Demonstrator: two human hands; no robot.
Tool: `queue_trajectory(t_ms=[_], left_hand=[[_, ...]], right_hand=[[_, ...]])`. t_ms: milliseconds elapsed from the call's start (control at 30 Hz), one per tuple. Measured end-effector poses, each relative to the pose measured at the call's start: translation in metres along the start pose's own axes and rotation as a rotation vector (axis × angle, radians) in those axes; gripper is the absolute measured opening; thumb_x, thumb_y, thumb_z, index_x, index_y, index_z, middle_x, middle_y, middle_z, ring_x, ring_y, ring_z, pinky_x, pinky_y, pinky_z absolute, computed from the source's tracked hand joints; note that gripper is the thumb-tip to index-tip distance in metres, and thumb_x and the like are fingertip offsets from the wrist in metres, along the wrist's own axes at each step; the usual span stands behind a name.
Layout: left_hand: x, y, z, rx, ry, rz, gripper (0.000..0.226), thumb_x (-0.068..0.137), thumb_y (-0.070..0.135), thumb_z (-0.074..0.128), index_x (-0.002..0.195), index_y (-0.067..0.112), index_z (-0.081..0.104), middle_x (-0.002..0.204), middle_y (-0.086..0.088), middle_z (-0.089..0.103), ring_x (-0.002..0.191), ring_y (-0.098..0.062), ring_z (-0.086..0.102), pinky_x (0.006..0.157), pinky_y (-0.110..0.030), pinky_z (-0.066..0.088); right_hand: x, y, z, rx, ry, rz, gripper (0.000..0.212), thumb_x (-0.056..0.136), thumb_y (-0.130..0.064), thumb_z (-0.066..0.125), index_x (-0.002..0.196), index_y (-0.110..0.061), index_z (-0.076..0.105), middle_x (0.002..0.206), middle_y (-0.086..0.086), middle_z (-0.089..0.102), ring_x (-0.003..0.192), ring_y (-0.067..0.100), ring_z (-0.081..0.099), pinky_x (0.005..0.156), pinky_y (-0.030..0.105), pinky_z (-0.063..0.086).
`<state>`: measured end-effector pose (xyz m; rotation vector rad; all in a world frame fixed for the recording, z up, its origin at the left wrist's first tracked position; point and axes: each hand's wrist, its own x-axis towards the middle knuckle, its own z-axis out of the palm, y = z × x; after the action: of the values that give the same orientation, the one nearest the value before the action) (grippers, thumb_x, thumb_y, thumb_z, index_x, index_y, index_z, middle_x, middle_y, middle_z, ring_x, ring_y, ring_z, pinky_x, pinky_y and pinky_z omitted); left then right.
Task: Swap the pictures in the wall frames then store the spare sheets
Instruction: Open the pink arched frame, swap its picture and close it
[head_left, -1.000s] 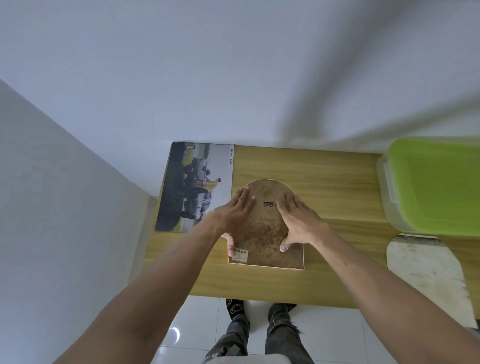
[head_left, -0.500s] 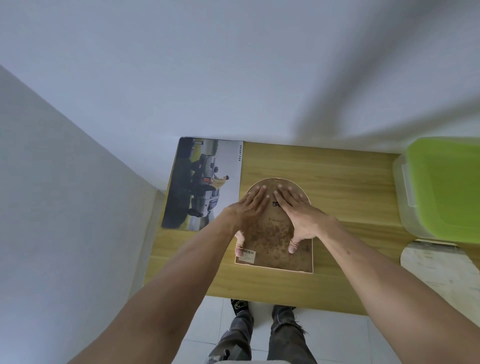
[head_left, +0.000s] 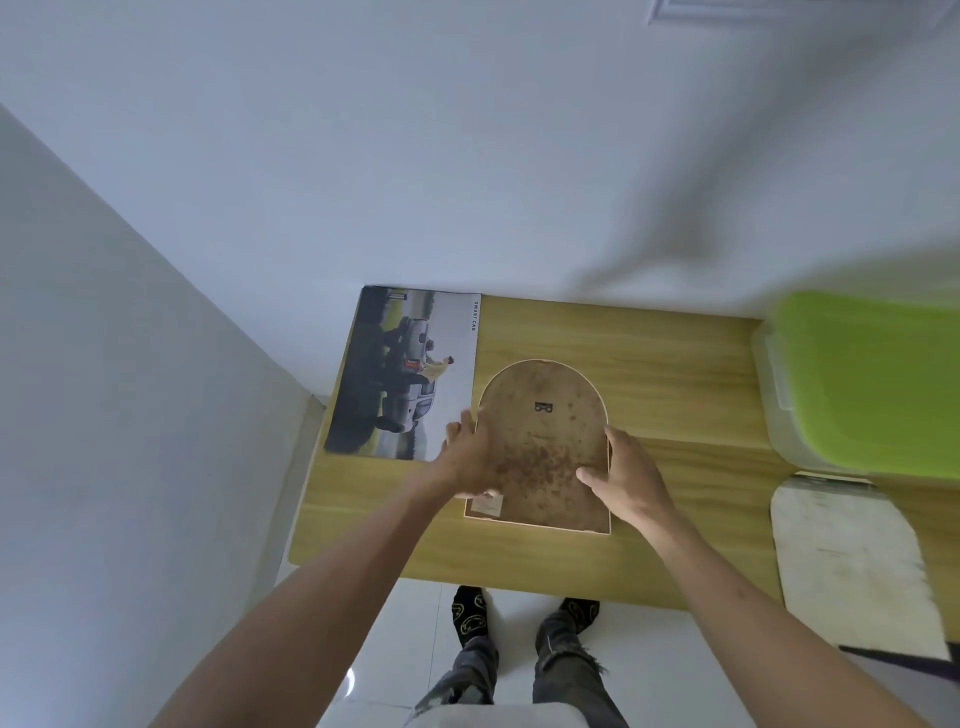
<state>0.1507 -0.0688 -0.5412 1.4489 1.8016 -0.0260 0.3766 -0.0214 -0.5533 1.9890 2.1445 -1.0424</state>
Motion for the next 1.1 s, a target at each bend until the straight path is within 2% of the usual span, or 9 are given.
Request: queue_trajectory(t_ms=[100,200,300,467,600,667,767,867,1100], left_hand=[[-0.011,0.010,-0.002,-0.313,0.180,0.045,0.075,0.074,0.010,0.070,0.141,0.020,0.038,0.125,-0.009,0.058,0.116,-0.032,0.053,0.099,-0.049,0.048],[-0.019,0.016,-0.005,-0.417,0.304,0.069,0.069,0.068,0.012,0.061,0.134,0.027,0.047,0.106,-0.005,0.067,0.098,-0.030,0.063,0.081,-0.047,0.058],[-0.020,0.022,-0.012,-0.454,0.437,0.083,0.067,0.073,0.003,0.061,0.136,0.023,0.050,0.105,0.001,0.067,0.092,-0.021,0.064,0.075,-0.037,0.059],[-0.026,0.033,-0.034,-0.842,0.505,-0.003,0.059,0.078,-0.003,0.071,0.134,0.009,0.055,0.116,-0.004,0.068,0.095,-0.014,0.068,0.080,-0.032,0.059],[-0.042,0.049,-0.060,-0.874,0.469,0.014,0.033,0.076,0.008,0.080,0.108,0.005,0.072,0.094,-0.003,0.073,0.078,-0.008,0.068,0.071,-0.014,0.053],[-0.053,0.061,-0.075,-0.870,0.507,0.044,0.025,0.073,0.010,0.084,0.096,0.006,0.075,0.083,-0.003,0.073,0.068,-0.011,0.067,0.070,-0.019,0.054],[-0.068,0.083,-0.097,-0.869,0.569,0.114,0.018,0.068,0.013,0.086,0.084,0.008,0.078,0.077,-0.004,0.075,0.063,-0.013,0.067,0.072,-0.029,0.056],[-0.085,0.115,-0.110,-0.797,0.691,0.173,0.010,0.068,0.016,0.084,0.077,0.017,0.080,0.068,0.006,0.074,0.062,-0.008,0.068,0.066,-0.026,0.055],[-0.125,0.203,-0.100,-0.495,0.972,0.238,0.024,0.072,0.037,0.059,0.071,0.016,0.071,0.065,-0.002,0.068,0.062,-0.022,0.061,0.065,-0.041,0.055]], right_hand=[[-0.007,-0.004,0.005,0.153,0.066,0.111,0.050,0.089,-0.027,0.064,0.136,-0.014,0.056,0.135,0.005,0.061,0.124,0.025,0.056,0.102,0.034,0.046],[-0.011,-0.013,0.001,0.428,0.165,0.225,0.009,0.084,-0.018,0.065,0.091,-0.017,0.069,0.098,0.003,0.074,0.094,0.027,0.067,0.083,0.040,0.055],[-0.012,-0.010,-0.006,0.723,0.205,0.367,0.012,0.082,-0.013,0.067,0.071,-0.017,0.064,0.076,0.003,0.067,0.075,0.028,0.063,0.072,0.043,0.054],[-0.022,-0.009,-0.037,0.858,0.306,0.365,0.025,0.083,-0.008,0.071,0.071,-0.030,0.066,0.085,-0.001,0.071,0.087,0.029,0.068,0.085,0.048,0.056],[-0.028,-0.018,-0.073,0.900,0.342,0.259,0.030,0.081,-0.007,0.070,0.068,-0.034,0.071,0.093,0.002,0.075,0.082,0.024,0.066,0.077,0.045,0.054],[-0.031,-0.025,-0.092,0.887,0.357,0.205,0.030,0.081,-0.008,0.069,0.071,-0.036,0.071,0.095,0.000,0.076,0.086,0.023,0.068,0.080,0.044,0.055],[-0.035,-0.038,-0.121,0.854,0.380,0.115,0.022,0.085,-0.015,0.070,0.103,-0.026,0.073,0.119,0.003,0.071,0.107,0.022,0.066,0.093,0.040,0.053],[-0.051,-0.059,-0.153,0.705,0.444,-0.027,0.051,0.092,-0.032,0.067,0.138,-0.017,0.055,0.137,0.003,0.059,0.119,0.021,0.059,0.095,0.032,0.047],[-0.102,-0.116,-0.232,0.733,0.344,-0.403,0.052,0.078,-0.065,0.065,0.121,-0.036,0.059,0.106,-0.020,0.067,0.099,0.007,0.065,0.087,0.037,0.057]])
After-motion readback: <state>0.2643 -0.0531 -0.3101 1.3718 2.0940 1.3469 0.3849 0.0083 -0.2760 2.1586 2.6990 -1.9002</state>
